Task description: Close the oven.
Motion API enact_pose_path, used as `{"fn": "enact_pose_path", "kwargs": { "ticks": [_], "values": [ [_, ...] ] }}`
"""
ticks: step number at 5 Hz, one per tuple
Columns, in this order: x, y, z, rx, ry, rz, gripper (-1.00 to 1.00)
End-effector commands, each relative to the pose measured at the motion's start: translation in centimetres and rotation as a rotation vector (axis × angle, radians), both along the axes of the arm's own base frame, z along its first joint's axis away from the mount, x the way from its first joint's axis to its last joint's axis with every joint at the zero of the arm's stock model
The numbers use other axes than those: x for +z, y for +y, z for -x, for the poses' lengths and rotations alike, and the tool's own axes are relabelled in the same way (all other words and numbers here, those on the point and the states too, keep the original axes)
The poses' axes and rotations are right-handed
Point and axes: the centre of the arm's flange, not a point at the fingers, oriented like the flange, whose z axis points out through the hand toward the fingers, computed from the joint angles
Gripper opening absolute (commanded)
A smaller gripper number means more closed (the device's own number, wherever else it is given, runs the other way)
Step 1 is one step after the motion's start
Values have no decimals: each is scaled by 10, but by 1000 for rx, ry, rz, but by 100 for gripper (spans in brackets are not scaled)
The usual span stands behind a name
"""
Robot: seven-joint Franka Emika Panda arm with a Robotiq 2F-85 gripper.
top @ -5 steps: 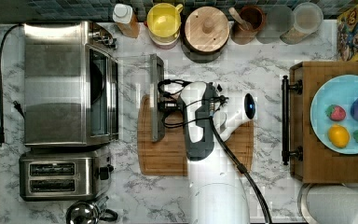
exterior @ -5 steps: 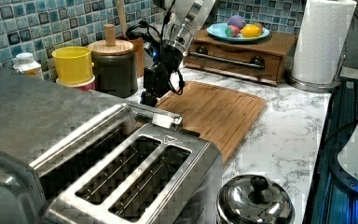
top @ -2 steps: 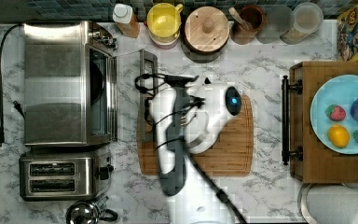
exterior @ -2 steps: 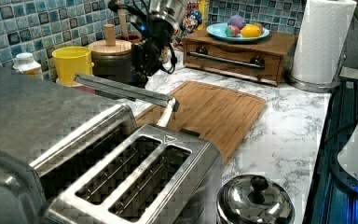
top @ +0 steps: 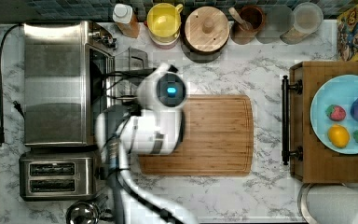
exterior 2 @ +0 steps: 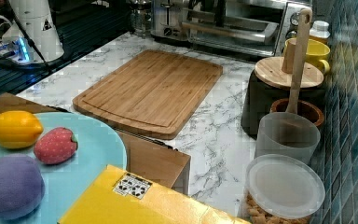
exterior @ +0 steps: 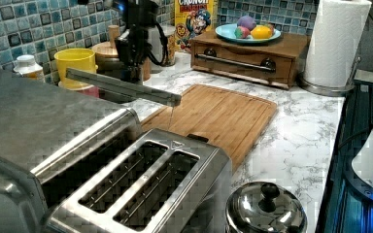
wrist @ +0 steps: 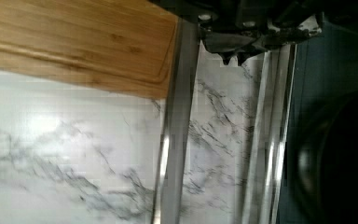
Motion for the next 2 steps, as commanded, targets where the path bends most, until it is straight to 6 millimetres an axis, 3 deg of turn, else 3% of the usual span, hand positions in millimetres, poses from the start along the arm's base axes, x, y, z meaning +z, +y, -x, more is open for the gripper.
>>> {"fn": "enact_pose_path", "kwargs": {
  "ticks": [1,2],
  "values": [
    [133,181,42,-5,-314,84,-100],
    [156,185,53,-81,-393,143,-100]
  ]
}}
